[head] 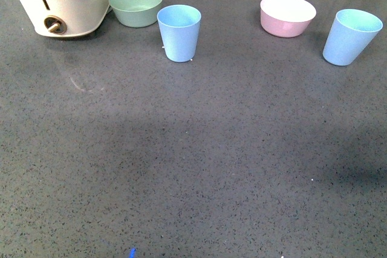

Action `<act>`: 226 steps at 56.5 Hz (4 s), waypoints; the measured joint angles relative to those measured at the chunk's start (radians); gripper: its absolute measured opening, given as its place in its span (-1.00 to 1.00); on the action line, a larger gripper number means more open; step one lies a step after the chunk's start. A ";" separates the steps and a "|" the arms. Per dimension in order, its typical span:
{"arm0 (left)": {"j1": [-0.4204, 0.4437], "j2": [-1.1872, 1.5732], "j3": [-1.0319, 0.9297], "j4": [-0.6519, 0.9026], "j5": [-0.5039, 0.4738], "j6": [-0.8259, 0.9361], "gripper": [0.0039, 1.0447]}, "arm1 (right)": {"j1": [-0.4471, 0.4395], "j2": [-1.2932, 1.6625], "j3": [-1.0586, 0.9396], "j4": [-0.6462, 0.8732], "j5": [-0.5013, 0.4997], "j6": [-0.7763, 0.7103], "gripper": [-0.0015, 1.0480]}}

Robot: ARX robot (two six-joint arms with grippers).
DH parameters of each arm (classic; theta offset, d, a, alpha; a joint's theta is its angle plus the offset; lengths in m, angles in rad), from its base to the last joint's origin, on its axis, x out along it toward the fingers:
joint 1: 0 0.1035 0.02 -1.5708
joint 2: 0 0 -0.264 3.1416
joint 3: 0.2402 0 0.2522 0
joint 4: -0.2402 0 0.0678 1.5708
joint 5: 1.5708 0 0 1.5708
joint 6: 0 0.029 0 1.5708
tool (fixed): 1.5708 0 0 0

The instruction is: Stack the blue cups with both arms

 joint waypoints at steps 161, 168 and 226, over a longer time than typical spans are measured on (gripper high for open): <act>-0.332 0.376 0.458 -0.433 -0.099 -0.252 -0.96 | 0.000 0.000 0.000 0.000 0.000 0.000 0.83; -0.333 0.377 0.462 -0.434 -0.092 -0.253 -0.96 | 0.000 0.000 0.000 0.000 0.000 0.000 0.83; -0.206 -0.014 0.091 -0.062 -0.123 -0.232 0.84 | 0.000 0.000 0.000 0.000 0.000 0.000 0.83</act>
